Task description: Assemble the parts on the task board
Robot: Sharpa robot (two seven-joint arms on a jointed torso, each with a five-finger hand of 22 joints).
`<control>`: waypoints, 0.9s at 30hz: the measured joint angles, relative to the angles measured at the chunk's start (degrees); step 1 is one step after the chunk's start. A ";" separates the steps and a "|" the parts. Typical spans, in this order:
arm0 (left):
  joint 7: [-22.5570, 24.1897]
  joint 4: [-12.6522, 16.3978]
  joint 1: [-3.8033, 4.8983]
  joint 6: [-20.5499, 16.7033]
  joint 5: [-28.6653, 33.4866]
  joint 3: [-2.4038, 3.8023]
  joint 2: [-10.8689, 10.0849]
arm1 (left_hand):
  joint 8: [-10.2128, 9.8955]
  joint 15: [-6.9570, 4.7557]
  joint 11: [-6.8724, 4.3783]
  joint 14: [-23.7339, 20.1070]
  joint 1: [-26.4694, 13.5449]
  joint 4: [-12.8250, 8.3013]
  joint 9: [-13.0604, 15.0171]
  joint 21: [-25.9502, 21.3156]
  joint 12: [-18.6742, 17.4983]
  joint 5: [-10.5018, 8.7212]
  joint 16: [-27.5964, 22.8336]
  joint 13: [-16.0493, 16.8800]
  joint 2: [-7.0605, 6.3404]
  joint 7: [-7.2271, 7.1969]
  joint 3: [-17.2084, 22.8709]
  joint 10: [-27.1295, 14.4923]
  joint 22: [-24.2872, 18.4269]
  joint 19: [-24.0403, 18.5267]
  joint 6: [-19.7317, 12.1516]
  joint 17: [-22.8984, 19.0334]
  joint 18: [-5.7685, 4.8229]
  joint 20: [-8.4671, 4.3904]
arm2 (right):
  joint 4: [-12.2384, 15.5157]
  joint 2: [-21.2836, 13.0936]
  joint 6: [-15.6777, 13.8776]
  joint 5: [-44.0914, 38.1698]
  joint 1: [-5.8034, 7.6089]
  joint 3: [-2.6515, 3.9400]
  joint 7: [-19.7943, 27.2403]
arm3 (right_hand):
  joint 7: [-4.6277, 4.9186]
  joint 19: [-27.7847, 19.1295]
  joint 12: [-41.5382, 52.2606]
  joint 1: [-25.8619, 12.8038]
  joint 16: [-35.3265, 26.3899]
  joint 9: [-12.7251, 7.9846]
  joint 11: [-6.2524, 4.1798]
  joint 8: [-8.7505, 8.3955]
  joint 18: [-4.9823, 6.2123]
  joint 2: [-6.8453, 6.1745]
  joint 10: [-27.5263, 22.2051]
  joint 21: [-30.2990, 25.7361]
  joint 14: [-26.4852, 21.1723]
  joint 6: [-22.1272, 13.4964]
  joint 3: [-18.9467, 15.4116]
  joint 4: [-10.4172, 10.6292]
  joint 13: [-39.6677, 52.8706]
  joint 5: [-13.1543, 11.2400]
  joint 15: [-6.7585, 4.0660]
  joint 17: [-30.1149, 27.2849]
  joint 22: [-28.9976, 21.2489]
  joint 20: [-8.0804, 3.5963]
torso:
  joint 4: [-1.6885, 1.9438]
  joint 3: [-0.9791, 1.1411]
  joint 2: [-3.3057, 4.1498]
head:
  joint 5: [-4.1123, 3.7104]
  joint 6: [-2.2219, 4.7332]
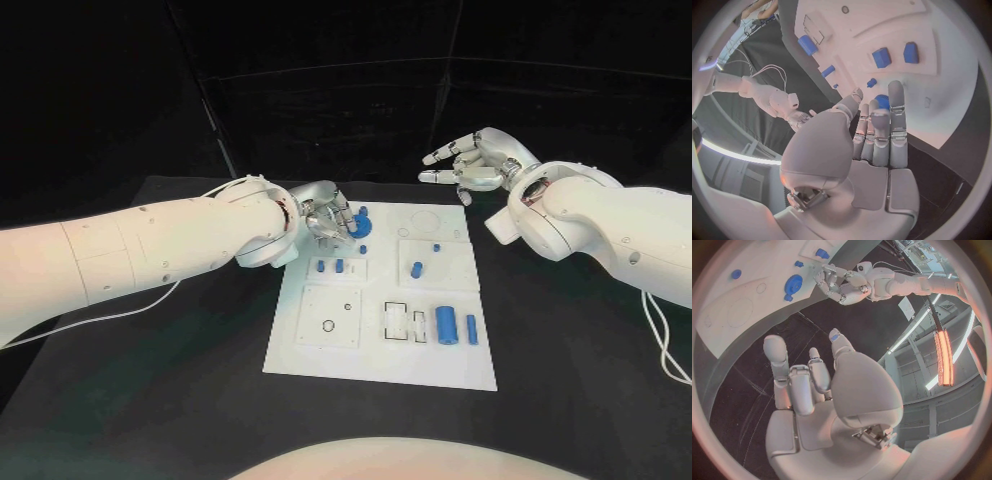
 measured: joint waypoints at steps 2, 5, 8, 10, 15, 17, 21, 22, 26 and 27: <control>2.16 -0.88 -0.19 -0.42 -2.87 -0.14 0.88 | -1.06 0.03 0.00 1.78 0.25 -0.40 -0.94 0.15 -1.52 0.00 2.26 -1.70 -0.69 -0.14 0.40 0.00 0.03 1.14 0.27 2.08 -0.01 -0.03 | 0.03 0.03 0.00 0.00 0.00 0.00 0.00 | 0.00 0.00 0.00 0.00 0.00 0.00 0.00 0.00 0.00 0.00 0.00 0.00 0.00 0.00 0.00 0.00 0.00 0.00 0.00 0.00 0.00 0.00 | -0.03 0.01 0.00 | -0.01 0.08; 4.34 -2.03 -0.35 -0.81 -6.32 -0.20 1.84 | -2.71 0.06 0.31 4.90 0.05 -0.82 -2.42 1.39 -3.57 0.00 6.44 -4.32 -1.76 -0.14 1.14 0.31 0.63 3.25 1.29 6.09 0.00 -0.16 | 0.06 0.07 0.00 0.00 0.00 0.00 0.00 | 0.00 0.00 0.00 0.00 0.00 0.00 0.00 0.00 0.00 0.00 0.00 0.00 0.00 0.00 0.00 0.00 0.00 0.00 0.00 0.00 0.00 0.00 | -0.03 0.02 0.01 | -0.14 0.20; 6.11 -3.36 -0.60 -0.98 -9.80 -0.24 2.94 | -4.08 0.04 0.31 8.16 -0.27 -1.15 -3.58 3.32 -5.38 0.00 10.63 -6.50 -2.18 -0.45 1.48 0.31 1.93 5.57 2.01 10.80 -0.01 -0.38 | 0.10 0.10 0.00 0.00 0.00 0.00 0.00 | 0.00 0.00 0.00 0.00 0.00 0.00 0.00 0.00 0.00 0.00 0.00 0.00 0.00 0.00 0.00 0.00 0.00 0.00 0.00 0.00 0.00 0.00 | -0.03 0.01 0.03 | -0.24 0.25; 6.82 -3.98 -0.81 -0.97 -11.57 -0.29 3.54 | -4.84 -0.07 0.31 9.96 -0.29 -1.31 -4.21 7.37 -6.40 0.00 12.94 -7.74 -2.19 -0.57 1.63 0.31 5.78 7.81 2.57 13.69 -0.01 -0.45 | 0.13 0.10 0.00 0.00 0.00 0.00 0.00 | 0.00 0.00 0.00 0.00 0.00 0.00 0.00 0.00 0.00 0.00 0.00 0.00 0.00 0.00 0.00 0.00 0.00 0.00 0.00 0.00 0.00 0.00 | -0.03 -0.01 0.04 | -0.29 0.26; 7.91 -5.48 -1.28 -0.68 -15.57 -0.30 4.90 | -6.45 -0.39 0.20 11.92 -0.56 -1.55 -5.42 14.74 -8.24 0.00 15.79 -10.16 -2.46 -0.92 1.87 1.29 13.00 11.40 3.93 17.20 -0.56 -0.76 | 0.19 0.11 0.01 0.00 0.00 0.00 -0.01 | 0.00 0.00 0.00 0.00 0.00 0.00 0.00 0.00 0.00 0.00 0.00 0.00 0.00 0.00 0.00 0.00 0.00 0.00 0.00 0.05 0.01 0.00 | -0.03 -0.02 0.04 | -0.42 0.25; 8.08 -5.91 -1.43 -0.48 -16.64 -0.30 5.24 | -6.66 -0.39 -0.01 11.92 -0.56 -1.54 -5.71 16.14 -8.55 0.00 15.95 -10.74 -2.46 -0.96 2.19 1.69 14.40 12.05 4.15 17.63 -0.94 -0.96 | 0.20 0.12 0.01 0.00 0.00 0.00 -0.01 | 0.00 0.00 0.00 0.00 0.00 0.00 0.00 0.00 0.00 0.00 0.00 0.00 0.00 0.00 0.00 0.00 0.00 0.00 0.00 0.04 0.01 0.00 | 0.00 -0.03 0.04 | -0.46 0.21; 8.14 -6.75 -1.57 0.11 -18.28 -0.31 5.93 | -7.17 -0.39 -0.03 11.91 -0.56 -1.66 -6.08 17.63 -9.20 0.00 16.22 -11.59 -2.46 -1.09 2.30 2.46 15.95 12.70 5.00 17.91 -0.94 -1.27 | 0.22 0.17 0.01 0.00 0.00 0.00 -0.01 | 0.00 0.00 0.00 0.00 0.00 0.00 0.00 0.00 0.00 0.00 0.00 0.00 0.00 0.00 0.00 0.00 0.00 0.00 0.00 0.04 0.01 0.00 | 0.05 -0.04 0.04 | -0.54 0.14; 8.14 -6.96 -1.60 0.28 -18.60 -0.31 6.12 | -7.28 -0.53 0.05 12.05 -0.56 -1.68 -6.15 17.63 -9.34 0.00 16.22 -11.75 -2.46 -0.95 2.37 2.63 16.13 12.83 5.14 17.91 -0.94 -1.14 | 0.22 0.19 0.01 0.00 0.00 0.00 -0.01 | 0.00 0.00 0.00 0.00 0.00 0.00 0.00 0.00 0.00 0.00 0.00 0.00 0.00 0.00 0.00 0.00 0.00 0.00 0.00 0.04 0.01 0.00 | 0.07 -0.04 0.04 | -0.54 0.13; 8.14 -7.96 -1.76 0.96 -19.74 -0.31 6.94 | -7.43 -0.60 -0.10 12.11 -0.56 -1.74 -6.33 18.03 -9.86 0.00 16.22 -12.33 -2.46 -1.08 2.74 3.20 16.54 13.14 5.68 17.91 -0.94 -1.30 | 0.25 0.24 0.01 0.00 0.00 0.00 -0.01 | 0.00 0.00 0.00 0.00 0.00 0.00 0.00 0.00 0.00 0.00 0.00 0.00 0.00 0.00 0.00 0.00 0.00 0.00 0.00 0.04 0.01 0.00 | 0.07 -0.04 0.02 | -0.57 0.09; 8.14 -8.26 -1.79 1.13 -20.02 -0.31 7.16 | -7.46 -0.60 -0.13 12.11 -0.56 -1.76 -6.35 18.30 -9.89 0.00 16.22 -12.45 -2.46 -1.27 3.10 3.22 16.66 13.14 5.86 17.91 -0.94 -1.30 | 0.26 0.25 0.01 0.00 0.00 0.00 -0.01 | 0.00 0.00 0.00 0.00 0.00 0.00 0.00 0.00 0.00 0.00 0.00 0.00 0.00 0.00 0.00 0.00 0.00 0.00 0.00 0.04 0.01 0.00 | 0.07 -0.04 0.02 | -0.59 0.06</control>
